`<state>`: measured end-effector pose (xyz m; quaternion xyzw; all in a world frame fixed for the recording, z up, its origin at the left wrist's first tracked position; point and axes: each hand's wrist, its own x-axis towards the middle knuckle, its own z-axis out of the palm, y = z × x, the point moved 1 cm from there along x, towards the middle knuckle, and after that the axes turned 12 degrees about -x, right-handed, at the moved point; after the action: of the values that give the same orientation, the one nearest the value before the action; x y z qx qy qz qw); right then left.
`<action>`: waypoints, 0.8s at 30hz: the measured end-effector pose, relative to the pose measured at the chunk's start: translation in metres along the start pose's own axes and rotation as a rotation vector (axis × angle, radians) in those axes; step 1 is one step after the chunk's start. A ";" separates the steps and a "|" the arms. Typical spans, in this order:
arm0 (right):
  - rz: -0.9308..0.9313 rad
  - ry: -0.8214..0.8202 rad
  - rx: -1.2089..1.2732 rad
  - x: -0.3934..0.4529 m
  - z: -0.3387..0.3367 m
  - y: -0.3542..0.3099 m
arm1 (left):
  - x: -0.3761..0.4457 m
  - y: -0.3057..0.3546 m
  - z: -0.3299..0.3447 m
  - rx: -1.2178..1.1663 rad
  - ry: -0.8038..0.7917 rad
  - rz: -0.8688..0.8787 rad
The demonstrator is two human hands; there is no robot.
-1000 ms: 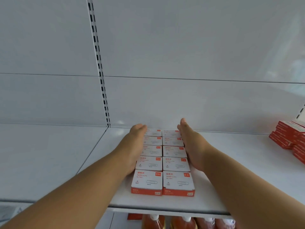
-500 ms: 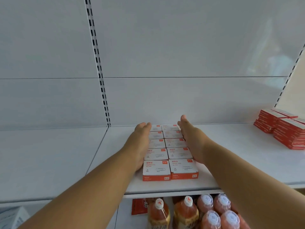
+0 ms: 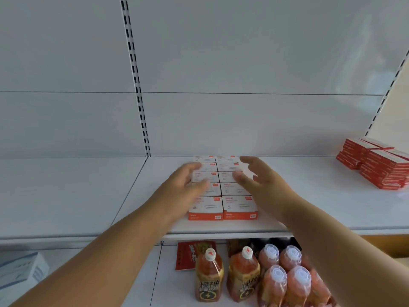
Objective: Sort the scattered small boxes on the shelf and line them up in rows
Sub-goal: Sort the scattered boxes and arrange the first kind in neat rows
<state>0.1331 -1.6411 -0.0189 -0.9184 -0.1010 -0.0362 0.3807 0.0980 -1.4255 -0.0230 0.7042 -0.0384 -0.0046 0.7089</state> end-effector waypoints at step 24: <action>-0.292 0.000 -0.587 -0.034 -0.014 0.016 | -0.030 -0.014 -0.011 0.773 0.072 0.349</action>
<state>0.1035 -1.6673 -0.0253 -0.9648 -0.2169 -0.1181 0.0906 0.0691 -1.4131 -0.0387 0.9009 -0.1312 0.1550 0.3835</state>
